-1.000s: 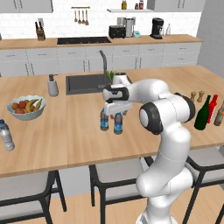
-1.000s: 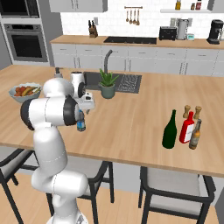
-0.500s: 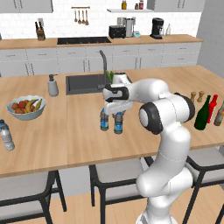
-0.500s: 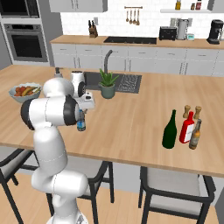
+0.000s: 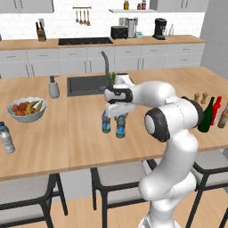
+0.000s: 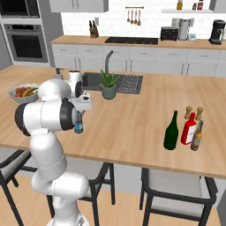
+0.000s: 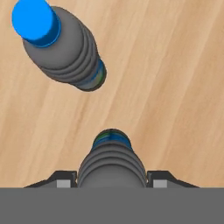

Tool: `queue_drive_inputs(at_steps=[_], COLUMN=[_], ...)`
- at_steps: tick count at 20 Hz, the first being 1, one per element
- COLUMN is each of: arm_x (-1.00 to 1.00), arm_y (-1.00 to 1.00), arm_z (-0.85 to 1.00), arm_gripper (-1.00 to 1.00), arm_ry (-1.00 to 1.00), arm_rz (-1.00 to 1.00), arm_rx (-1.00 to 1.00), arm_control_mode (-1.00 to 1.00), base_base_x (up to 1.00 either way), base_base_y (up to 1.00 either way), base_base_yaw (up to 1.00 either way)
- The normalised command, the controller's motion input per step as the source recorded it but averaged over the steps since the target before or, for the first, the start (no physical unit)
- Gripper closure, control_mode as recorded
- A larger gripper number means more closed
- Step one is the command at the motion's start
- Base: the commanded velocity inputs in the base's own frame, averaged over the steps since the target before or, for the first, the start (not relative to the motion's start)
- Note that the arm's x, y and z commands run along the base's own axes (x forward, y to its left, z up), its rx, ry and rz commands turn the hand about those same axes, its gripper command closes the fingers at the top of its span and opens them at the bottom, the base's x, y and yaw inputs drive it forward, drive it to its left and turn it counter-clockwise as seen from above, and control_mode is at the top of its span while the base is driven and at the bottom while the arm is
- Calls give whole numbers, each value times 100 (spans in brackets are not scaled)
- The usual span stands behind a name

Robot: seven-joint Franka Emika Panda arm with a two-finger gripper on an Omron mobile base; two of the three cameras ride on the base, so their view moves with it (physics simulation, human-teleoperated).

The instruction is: Move the plastic bottles in the middle to the plastics group, and the glass bottles in the middle to the glass group.

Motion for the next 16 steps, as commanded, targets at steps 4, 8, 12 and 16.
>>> queue_drive_inputs(at_steps=[4,8,12,16], arm_x=[-44,-40,-20,-3], arm_y=[54,65,84,94], arm_z=[39,40,25,6], arm_gripper=[100,100,100,100], arm_ry=[0,0,-2,-11], arm_rz=[5,6,7,10], arm_rx=[0,0,0,0], arm_control_mode=[-100,-100,-100,-100], base_base_x=[0,0,0,0], base_base_y=[0,0,0,0], base_base_yaw=[0,0,0,0])
